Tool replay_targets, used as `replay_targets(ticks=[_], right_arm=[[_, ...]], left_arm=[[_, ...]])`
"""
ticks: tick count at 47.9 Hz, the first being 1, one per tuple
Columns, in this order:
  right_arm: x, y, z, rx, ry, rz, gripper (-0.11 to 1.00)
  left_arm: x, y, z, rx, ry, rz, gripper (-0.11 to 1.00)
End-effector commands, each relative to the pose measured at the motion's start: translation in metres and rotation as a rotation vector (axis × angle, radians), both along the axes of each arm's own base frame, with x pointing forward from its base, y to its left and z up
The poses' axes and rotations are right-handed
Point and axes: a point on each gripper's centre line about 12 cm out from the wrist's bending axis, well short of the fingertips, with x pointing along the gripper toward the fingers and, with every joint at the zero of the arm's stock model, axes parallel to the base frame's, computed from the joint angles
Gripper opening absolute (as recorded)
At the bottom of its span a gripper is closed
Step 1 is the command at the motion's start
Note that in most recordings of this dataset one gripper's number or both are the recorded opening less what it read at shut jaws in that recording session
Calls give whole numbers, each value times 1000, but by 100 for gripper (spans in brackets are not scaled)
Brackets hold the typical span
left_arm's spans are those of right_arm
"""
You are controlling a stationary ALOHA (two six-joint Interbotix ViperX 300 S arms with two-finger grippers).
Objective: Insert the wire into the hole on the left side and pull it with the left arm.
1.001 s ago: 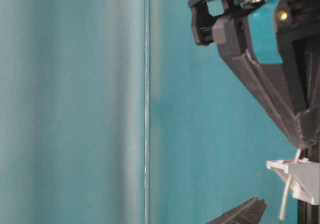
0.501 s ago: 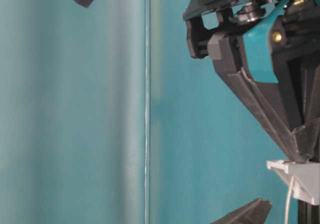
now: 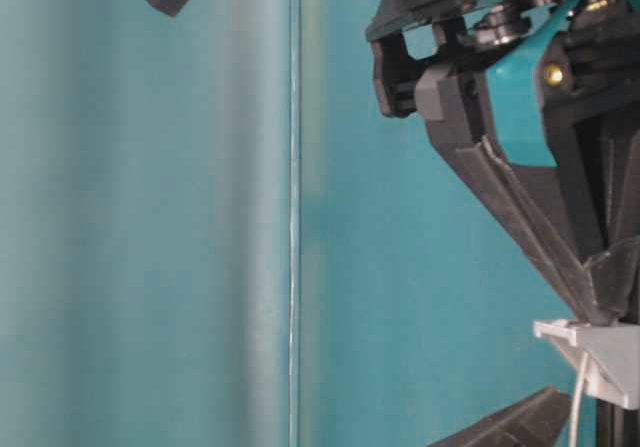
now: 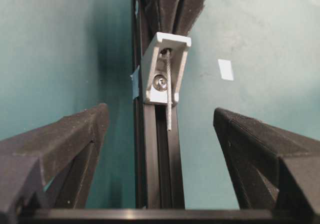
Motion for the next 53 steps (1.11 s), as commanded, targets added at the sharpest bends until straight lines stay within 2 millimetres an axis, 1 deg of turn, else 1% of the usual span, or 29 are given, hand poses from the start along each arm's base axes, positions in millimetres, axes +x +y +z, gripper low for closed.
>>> replay_targets(ticks=[1, 3, 9, 12, 16, 28, 38, 48, 50, 53], right_arm=[[5, 4, 13, 11, -39, 6, 5], [5, 4, 12, 10, -37, 6, 5], [5, 4, 12, 10, -37, 6, 5], [5, 4, 11, 10, -31, 7, 5], [5, 5, 12, 13, -27, 10, 5], [5, 5, 11, 16, -26, 10, 5], [5, 0, 8, 28, 1, 0, 5], [6, 0, 10, 30, -3, 0, 6], [5, -1, 11, 31, -3, 1, 11], [5, 0, 14, 31, -7, 4, 26]], left_arm=[[5, -3, 14, -17, -45, -2, 36], [4, -3, 15, -17, -43, -2, 29], [5, -3, 19, -20, -55, -2, 4], [6, -3, 20, -18, -59, -3, -4], [5, -3, 20, -18, -57, -3, -9], [6, -4, 18, -18, -52, -4, -10], [6, -5, 18, -18, -51, -8, -10], [4, -4, 18, -19, -49, -7, -10], [3, -4, 18, -18, -44, -7, -10], [3, -4, 17, -16, -37, -7, -10]])
